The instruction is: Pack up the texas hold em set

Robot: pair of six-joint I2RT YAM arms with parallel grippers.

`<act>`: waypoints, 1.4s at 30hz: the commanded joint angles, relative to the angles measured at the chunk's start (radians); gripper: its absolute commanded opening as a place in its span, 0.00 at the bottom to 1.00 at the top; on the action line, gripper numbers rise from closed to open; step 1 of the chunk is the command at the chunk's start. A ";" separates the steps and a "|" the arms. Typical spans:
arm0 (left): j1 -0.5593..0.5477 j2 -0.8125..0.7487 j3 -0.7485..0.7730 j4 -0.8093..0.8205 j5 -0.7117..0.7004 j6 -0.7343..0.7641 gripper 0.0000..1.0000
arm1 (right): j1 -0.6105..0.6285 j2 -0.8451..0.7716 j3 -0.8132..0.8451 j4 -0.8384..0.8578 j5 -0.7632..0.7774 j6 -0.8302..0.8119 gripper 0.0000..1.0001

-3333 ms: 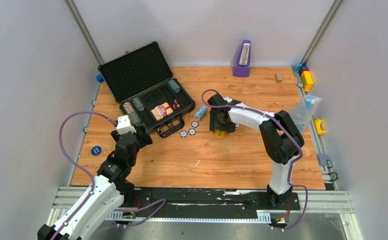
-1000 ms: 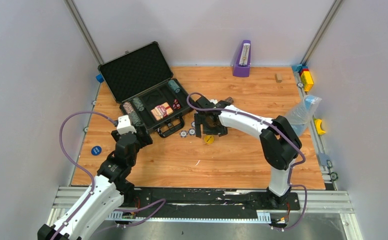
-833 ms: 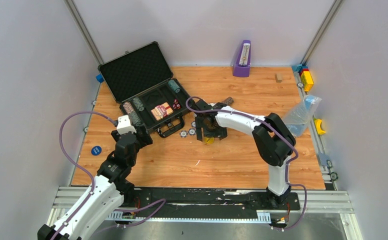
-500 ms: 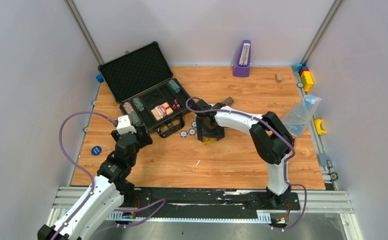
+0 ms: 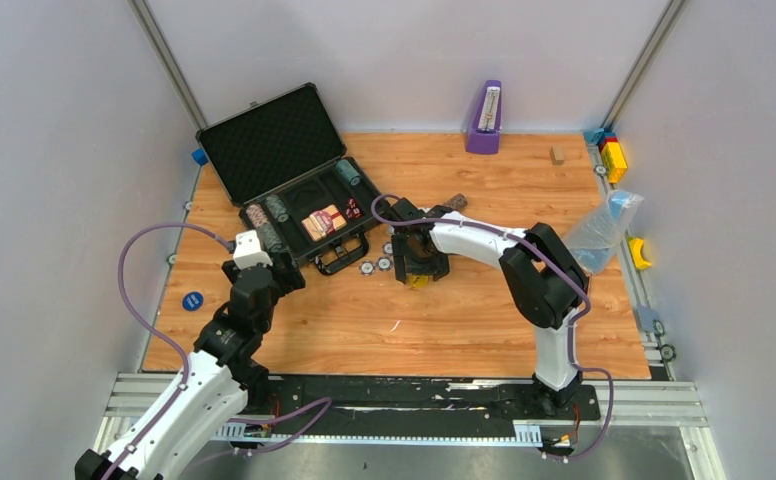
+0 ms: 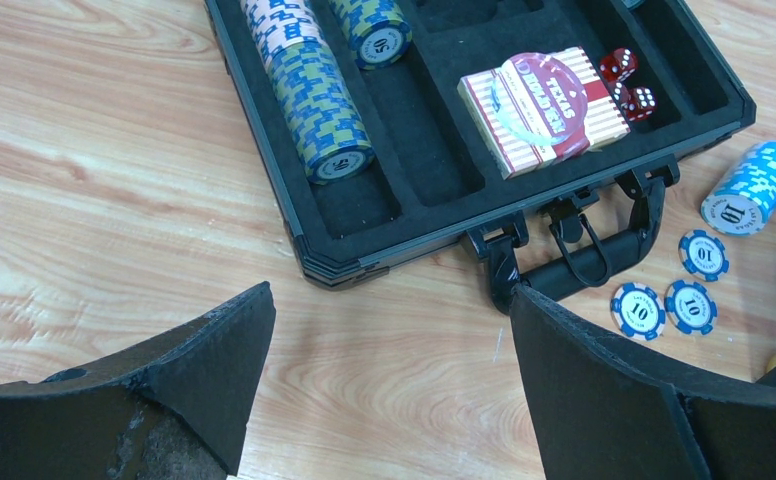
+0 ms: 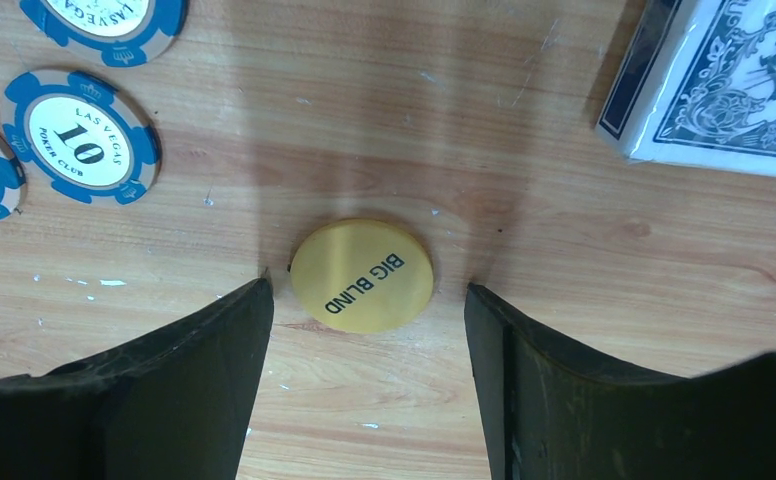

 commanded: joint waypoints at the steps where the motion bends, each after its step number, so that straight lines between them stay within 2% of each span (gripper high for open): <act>1: 0.005 -0.008 0.025 0.022 -0.005 0.013 0.95 | -0.014 0.059 -0.042 0.068 0.007 -0.026 0.71; 10: 0.005 -0.005 0.026 0.024 -0.005 0.011 0.95 | -0.016 0.074 -0.041 0.076 0.006 -0.033 0.72; 12: 0.005 -0.004 0.026 0.023 -0.004 0.010 0.95 | -0.016 0.077 -0.040 0.077 0.002 -0.040 0.68; 13: 0.005 -0.004 0.027 0.024 -0.004 0.010 0.95 | -0.016 0.079 -0.039 0.078 -0.002 -0.042 0.60; 14: 0.005 -0.004 0.026 0.024 -0.004 0.010 0.95 | -0.016 0.081 -0.038 0.077 -0.007 -0.047 0.37; 15: 0.005 -0.004 0.026 0.025 -0.004 0.010 0.95 | -0.017 0.081 -0.037 0.073 -0.006 -0.043 0.06; 16: 0.005 -0.004 0.025 0.025 -0.004 0.010 0.95 | -0.016 0.076 -0.042 0.074 -0.006 -0.040 0.00; 26: 0.005 0.007 0.027 0.028 0.000 0.012 0.95 | 0.000 -0.015 -0.081 0.078 0.028 -0.045 0.00; 32: 0.005 0.002 0.027 0.028 -0.002 0.012 0.95 | 0.000 -0.113 -0.095 0.101 -0.002 -0.066 0.00; 35: 0.005 0.001 0.026 0.026 -0.003 0.011 0.95 | 0.001 -0.196 -0.137 0.144 -0.009 -0.084 0.04; 37: 0.005 0.001 0.024 0.027 -0.002 0.009 0.95 | 0.000 -0.256 -0.160 0.161 0.010 -0.087 0.18; 38: 0.005 0.001 0.024 0.028 -0.002 0.010 0.95 | 0.000 -0.287 -0.172 0.166 0.030 -0.085 0.31; 41: 0.005 0.002 0.024 0.029 0.006 0.013 0.95 | -0.020 -0.365 -0.199 0.171 0.078 -0.059 0.84; 42: 0.005 0.000 0.023 0.031 0.011 0.014 0.95 | -0.040 -0.383 -0.202 0.169 0.083 -0.048 0.97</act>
